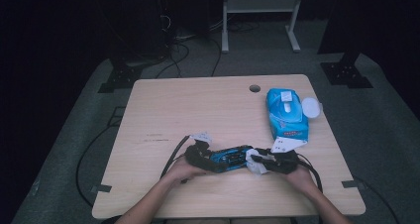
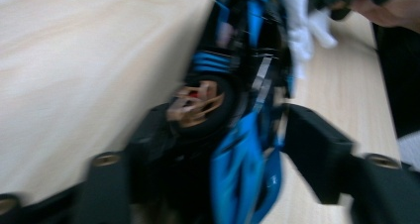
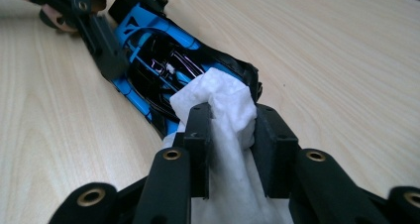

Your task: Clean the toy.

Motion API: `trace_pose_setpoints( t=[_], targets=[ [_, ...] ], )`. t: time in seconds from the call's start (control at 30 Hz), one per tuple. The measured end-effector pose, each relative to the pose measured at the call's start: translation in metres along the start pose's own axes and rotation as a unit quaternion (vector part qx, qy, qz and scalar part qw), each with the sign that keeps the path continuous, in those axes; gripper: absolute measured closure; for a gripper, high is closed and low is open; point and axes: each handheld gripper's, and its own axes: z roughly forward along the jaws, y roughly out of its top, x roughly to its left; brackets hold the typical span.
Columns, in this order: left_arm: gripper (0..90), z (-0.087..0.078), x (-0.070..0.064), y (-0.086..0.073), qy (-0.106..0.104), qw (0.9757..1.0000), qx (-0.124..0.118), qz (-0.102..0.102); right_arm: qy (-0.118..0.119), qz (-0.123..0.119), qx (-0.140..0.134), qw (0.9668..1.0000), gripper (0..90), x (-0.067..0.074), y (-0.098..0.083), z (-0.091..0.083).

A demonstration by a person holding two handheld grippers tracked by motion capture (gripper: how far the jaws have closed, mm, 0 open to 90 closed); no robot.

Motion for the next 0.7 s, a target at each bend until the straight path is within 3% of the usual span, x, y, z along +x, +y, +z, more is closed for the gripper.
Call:
trace_pose_setpoints(
  t=[0.03,0.07,0.1,0.2,0.37,0.47,0.67,0.7],
  targets=[
    [45.3,-0.001,-0.002,0.001,0.007,0.9998,-0.003,0.018,-0.011,-0.004,-0.002,0.9999,77.2,0.001,0.001,0.001],
    [48.5,-0.001,-0.002,0.001,0.007,0.9998,-0.003,0.018,-0.011,-0.004,-0.002,0.9999,77.2,0.001,0.001,0.001],
    [48.1,-0.003,-0.005,0.004,0.022,0.9992,-0.017,0.031,-0.022,-0.006,-0.003,0.9997,77.3,-0.001,0.002,0.003],
    [49.0,-0.004,-0.007,0.006,0.05,0.9967,-0.012,0.063,-0.031,-0.008,0.004,0.9995,77.5,-0.004,0.007,0.008],
    [44.7,-0.013,-0.009,0.004,0.055,0.9949,-0.011,0.083,-0.034,-0.013,0.004,0.9993,79.3,-0.004,0.009,0.012],
    [41.3,-0.021,-0.01,0.001,0.064,0.9944,-0.01,0.083,-0.036,-0.014,0.005,0.9992,79.9,-0.003,0.009,0.011],
    [56.0,-0.028,-0.009,-0.002,0.073,0.9928,-0.018,0.093,-0.032,-0.008,0.007,0.9994,80.0,-0.003,0.007,0.008],
    [57.3,-0.028,-0.01,-0.002,0.072,0.9919,-0.022,0.102,-0.027,0.004,0.01,0.9996,78.9,-0.004,0.007,0.007]
  ],
)
